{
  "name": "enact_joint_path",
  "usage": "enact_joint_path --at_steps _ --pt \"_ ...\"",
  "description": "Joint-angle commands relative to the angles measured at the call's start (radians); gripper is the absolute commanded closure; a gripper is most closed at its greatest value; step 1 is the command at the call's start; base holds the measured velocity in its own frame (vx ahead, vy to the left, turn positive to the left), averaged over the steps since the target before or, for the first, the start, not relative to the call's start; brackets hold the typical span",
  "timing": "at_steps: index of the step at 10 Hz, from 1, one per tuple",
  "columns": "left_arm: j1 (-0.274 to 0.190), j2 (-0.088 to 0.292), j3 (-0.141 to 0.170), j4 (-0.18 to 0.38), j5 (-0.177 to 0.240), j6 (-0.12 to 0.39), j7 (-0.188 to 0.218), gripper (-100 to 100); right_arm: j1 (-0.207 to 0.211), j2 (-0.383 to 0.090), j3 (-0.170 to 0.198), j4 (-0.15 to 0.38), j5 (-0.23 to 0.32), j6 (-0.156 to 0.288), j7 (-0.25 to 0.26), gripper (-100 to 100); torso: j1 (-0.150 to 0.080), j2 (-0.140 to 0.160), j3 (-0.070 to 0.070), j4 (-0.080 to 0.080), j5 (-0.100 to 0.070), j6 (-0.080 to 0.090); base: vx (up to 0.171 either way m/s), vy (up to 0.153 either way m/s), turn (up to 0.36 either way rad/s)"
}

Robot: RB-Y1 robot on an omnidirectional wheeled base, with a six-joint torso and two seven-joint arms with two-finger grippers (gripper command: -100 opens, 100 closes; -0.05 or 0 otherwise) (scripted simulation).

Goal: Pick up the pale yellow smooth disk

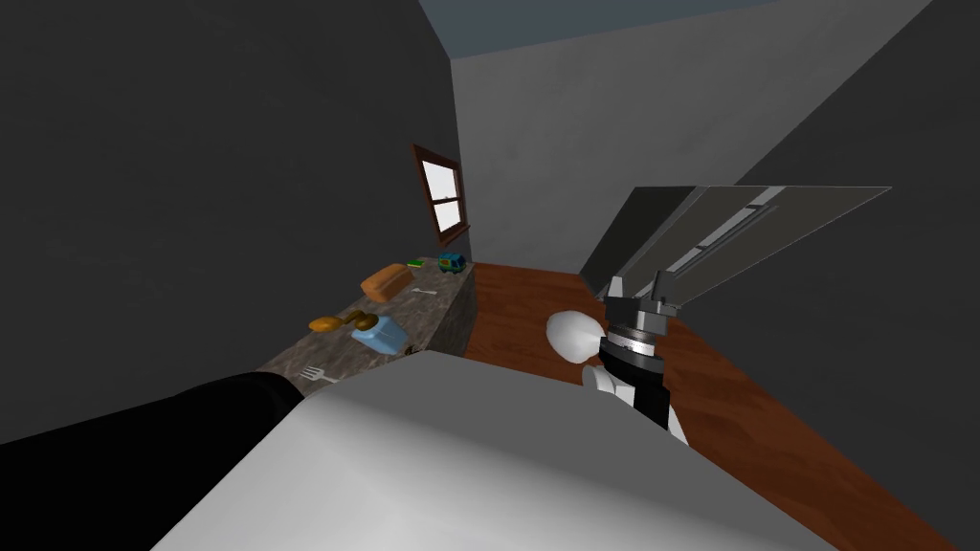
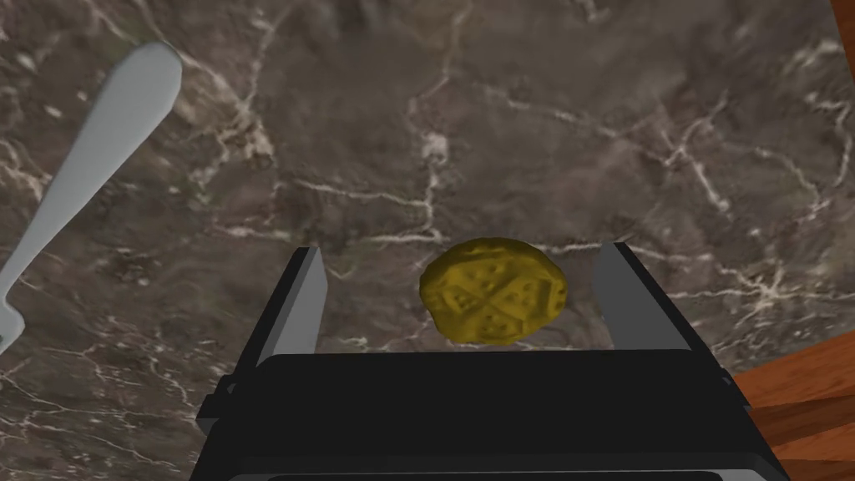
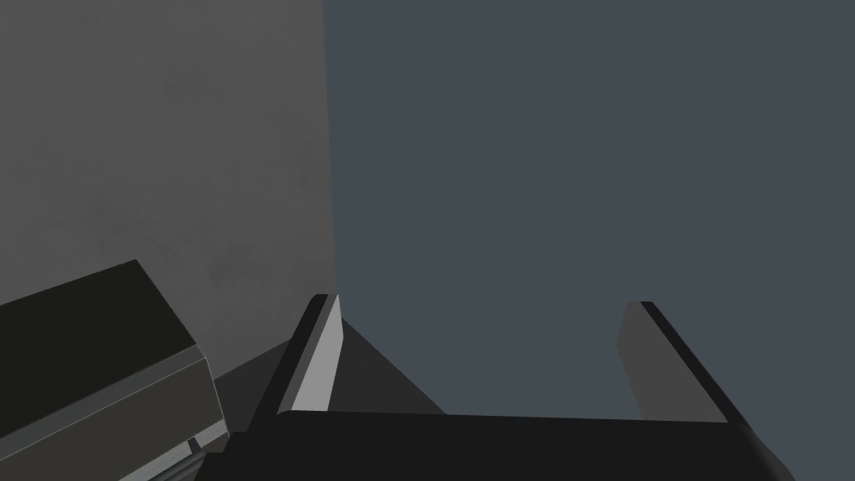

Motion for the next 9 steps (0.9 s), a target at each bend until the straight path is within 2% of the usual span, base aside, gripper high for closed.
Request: enact_joint_path --at_steps 1,2,3,4,7,8,9 --pt "0.010 -0.018 0.004 0.001 0.010 0.028 -0.009 -100 0.000 0.000 0.000 0.000 0.000 0.000 0.000 0 0.000 0.000 0.000 0.000 0.000 0.000 -0.038 0.069 -0.015" --pt "0.008 -0.012 0.006 0.002 0.010 0.017 -0.008 -100 0.000 0.000 0.000 0.000 0.000 0.000 0.000 0 0.000 0.000 0.000 0.000 0.000 0.000 -0.016 0.031 -0.003" --pt "0.009 -0.013 0.006 0.002 0.011 0.020 -0.009 0 0.000 0.000 0.000 0.000 0.000 0.000 0.000 0 -0.002 -0.001 0.000 0.000 0.000 0.000 -0.003 0.006 -0.001" --pt "-0.006 -0.013 -0.014 0.034 -0.009 -0.002 -0.016 -100 0.000 0.000 0.000 0.000 0.000 0.000 0.000 0 -0.003 -0.002 -0.001 0.000 -0.001 0.000 -0.007 -0.006 -0.035" --pt "-0.025 -0.013 -0.038 0.075 -0.034 -0.028 -0.025 -100 0.000 0.000 0.000 0.000 0.000 0.000 0.000 0 -0.005 -0.002 -0.001 0.000 -0.001 0.000 -0.008 -0.013 -0.024" --pt "-0.021 -0.014 -0.034 0.065 -0.030 -0.022 -0.023 -100 0.000 0.000 0.000 0.000 0.000 0.000 0.000 0 -0.005 -0.002 -0.001 0.000 -0.001 0.000 -0.002 -0.005 -0.004" --pt "-0.021 -0.014 -0.035 0.068 -0.031 -0.024 -0.024 100 0.000 0.000 0.000 0.000 0.000 0.000 0.000 0 -0.005 -0.002 -0.001 0.000 -0.001 0.000 -0.002 -0.003 0.013"
